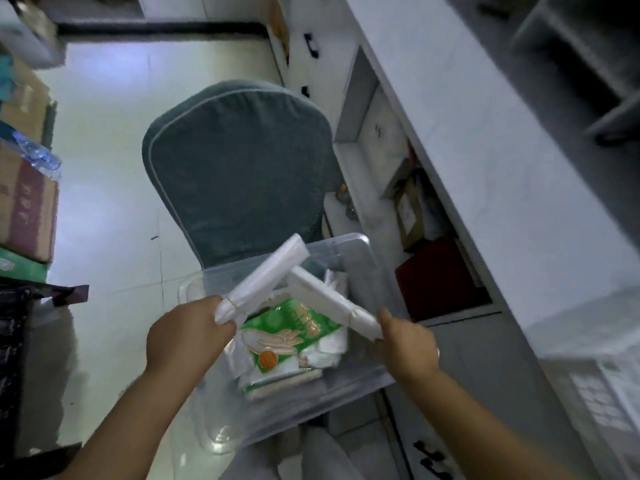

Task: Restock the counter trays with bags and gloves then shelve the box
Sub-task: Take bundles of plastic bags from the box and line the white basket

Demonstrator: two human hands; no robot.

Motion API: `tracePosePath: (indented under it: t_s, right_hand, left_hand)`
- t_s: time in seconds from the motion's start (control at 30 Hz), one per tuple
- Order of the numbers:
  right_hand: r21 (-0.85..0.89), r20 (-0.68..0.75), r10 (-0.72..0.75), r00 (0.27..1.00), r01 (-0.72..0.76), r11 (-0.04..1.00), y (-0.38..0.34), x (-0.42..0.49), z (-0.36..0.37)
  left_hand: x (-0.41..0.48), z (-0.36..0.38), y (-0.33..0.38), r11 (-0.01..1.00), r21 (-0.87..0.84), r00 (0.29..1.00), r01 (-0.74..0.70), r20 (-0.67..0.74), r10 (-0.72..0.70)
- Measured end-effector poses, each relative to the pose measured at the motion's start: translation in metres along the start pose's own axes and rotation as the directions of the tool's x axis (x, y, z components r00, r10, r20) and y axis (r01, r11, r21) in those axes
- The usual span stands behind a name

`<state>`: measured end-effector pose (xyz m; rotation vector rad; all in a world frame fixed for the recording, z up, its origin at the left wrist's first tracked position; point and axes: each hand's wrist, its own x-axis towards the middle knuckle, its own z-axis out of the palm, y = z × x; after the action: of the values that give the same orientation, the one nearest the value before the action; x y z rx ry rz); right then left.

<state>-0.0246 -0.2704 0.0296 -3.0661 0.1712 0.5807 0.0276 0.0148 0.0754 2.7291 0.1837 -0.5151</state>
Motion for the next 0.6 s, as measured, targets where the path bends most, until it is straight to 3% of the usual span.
tracePosePath:
  t_s: [0.27, 0.6]
  right_hand:
    - [0.159, -0.208, 0.340, 0.917, -0.311, 0.937, 0.042, -0.093, -0.079]
    - [0.412, -0.382, 0.674, 0.632, -0.536, 0.737, 0.140, -0.224, -0.139]
  left_hand:
    - [-0.015, -0.035, 0.071, 0.938, -0.152, 0.950, -0.311, -0.054, 0.307]
    - [-0.083, -0.038, 0.222, 0.721, -0.281, 0.762, -0.633, -0.064, 0.644]
